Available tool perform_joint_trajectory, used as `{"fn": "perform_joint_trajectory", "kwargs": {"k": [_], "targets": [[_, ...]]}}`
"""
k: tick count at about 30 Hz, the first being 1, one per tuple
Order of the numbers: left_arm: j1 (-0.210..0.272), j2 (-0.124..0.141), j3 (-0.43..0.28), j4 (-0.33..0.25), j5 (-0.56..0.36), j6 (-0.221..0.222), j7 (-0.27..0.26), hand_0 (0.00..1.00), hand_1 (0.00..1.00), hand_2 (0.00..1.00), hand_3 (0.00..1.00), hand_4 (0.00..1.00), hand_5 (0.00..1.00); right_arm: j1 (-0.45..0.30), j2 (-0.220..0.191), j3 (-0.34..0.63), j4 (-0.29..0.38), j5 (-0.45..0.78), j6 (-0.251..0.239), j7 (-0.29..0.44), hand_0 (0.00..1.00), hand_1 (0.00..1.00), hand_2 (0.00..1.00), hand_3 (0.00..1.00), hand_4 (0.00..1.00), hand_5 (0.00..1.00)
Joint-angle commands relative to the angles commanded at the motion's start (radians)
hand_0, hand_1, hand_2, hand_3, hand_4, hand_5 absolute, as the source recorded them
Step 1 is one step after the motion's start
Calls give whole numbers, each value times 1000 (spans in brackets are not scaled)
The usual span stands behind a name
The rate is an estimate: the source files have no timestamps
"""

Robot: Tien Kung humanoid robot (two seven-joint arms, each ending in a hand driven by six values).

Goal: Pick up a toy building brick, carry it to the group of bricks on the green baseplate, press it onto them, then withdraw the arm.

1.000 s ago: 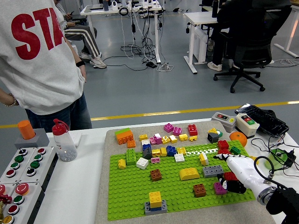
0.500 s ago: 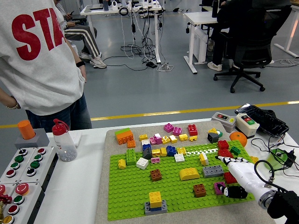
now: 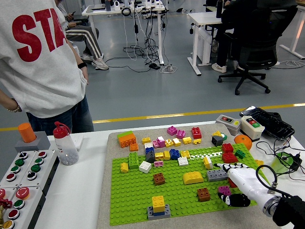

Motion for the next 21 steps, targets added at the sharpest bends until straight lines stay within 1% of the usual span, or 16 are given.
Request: {"fn": "perform_joint_trajectory", "kwargs": {"k": [1,6,7,12,13,18,19,21], "targets": [[-1,0,0,0,0,0,0,658,688,676,580,290,998,0,-2,-1,1,-3,6,-1,914,820,869,835,704,261],[-4,1,1,0,0,0,0,658,688,676,580,290,998,1,-9,-5,-3,-22,21,-6,914,820,869,835,704,261],[-5,1,1,0,0,0,0,658,687,676,580,291,998,2,-10,-6,-6,-25,22,-6,892,809,861,797,702,257],[-6,1,2,0,-1,0,0,658,687,676,580,291,998,7,-13,-13,-24,-41,23,-11,892,809,861,797,702,257],[-7,1,2,0,-1,0,0,658,687,675,580,291,998,8,-13,-14,-27,-42,23,-11,889,807,858,770,701,253],[-7,1,2,0,-1,0,0,658,687,675,580,291,998,15,-17,-30,-39,-49,22,-11,889,807,858,770,701,253],[-7,1,2,0,-1,0,0,658,688,676,580,291,998,17,-17,-33,-41,-50,21,-11,880,805,852,750,702,253],[-8,0,2,0,-1,0,0,658,688,676,580,291,998,20,-17,-41,-48,-51,18,-10,880,805,852,750,702,253]]}}
